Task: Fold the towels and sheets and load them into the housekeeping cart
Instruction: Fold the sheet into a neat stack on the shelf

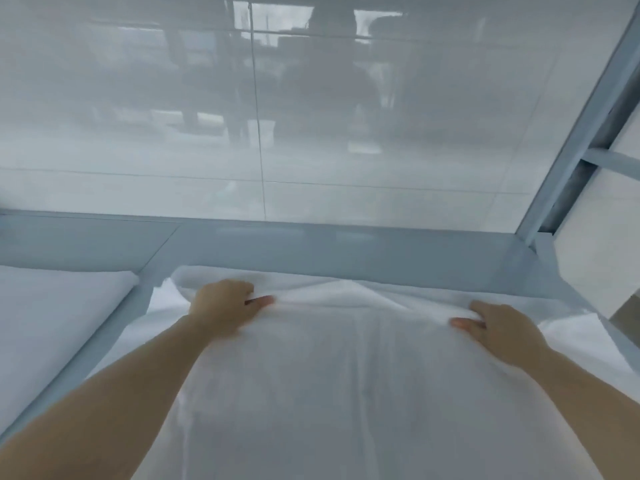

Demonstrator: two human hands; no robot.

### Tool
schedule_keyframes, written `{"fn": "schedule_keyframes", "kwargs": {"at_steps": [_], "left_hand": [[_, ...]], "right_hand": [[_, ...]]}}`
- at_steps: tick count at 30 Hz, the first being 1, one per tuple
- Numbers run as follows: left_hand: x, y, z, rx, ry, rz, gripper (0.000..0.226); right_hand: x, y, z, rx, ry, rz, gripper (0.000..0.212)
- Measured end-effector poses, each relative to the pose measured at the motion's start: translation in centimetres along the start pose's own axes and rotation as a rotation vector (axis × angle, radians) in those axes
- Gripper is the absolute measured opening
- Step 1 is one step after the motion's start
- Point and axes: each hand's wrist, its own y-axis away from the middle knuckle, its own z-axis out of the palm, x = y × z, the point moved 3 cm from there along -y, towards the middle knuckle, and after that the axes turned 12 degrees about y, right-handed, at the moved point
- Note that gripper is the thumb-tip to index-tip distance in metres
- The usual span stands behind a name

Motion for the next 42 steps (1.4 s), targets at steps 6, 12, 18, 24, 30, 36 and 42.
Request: {"fn": "schedule_keyframes", "kwargs": {"at_steps": [6, 12, 18, 24, 30, 36, 42], "left_hand": [[0.7, -4.7, -1.8, 0.057, 0.036, -0.081, 0.065], [0.0, -5.0, 0.4, -0.054, 0.020, -0.079, 0.061], [-0.5, -4.7, 0.5, 0.155, -0.046, -0.051, 0.041], [2.6, -2.4, -0.4, 0.448, 0.012, 0.203, 0.014], [7.7, 0.9, 2.6, 0.071, 0.063, 0.180, 0.033], [5.2, 1.5, 4.0, -0.080, 0.013, 0.109, 0.061], [-3.3, -1.1, 1.8, -0.196, -0.078, -0.089, 0.079]], "right_hand": [[0.4, -3.0, -2.4, 0.137, -0.032, 0.047, 0.061], [0.2, -3.6, -0.7, 0.044, 0.000, 0.054, 0.054], [-1.3, -4.0, 0.3, 0.063, 0.225, 0.194, 0.055], [-7.6, -3.3, -0.8, 0.488, 0.130, 0.148, 0.022], [-22.0, -0.9, -1.4, 0.331, -0.262, -0.304, 0.003], [-24.7, -1.7, 1.6, 0.129, -0.149, -0.362, 0.045], [-20.9, -4.9, 2.7, -0.086, 0.107, -0.271, 0.056]]}}
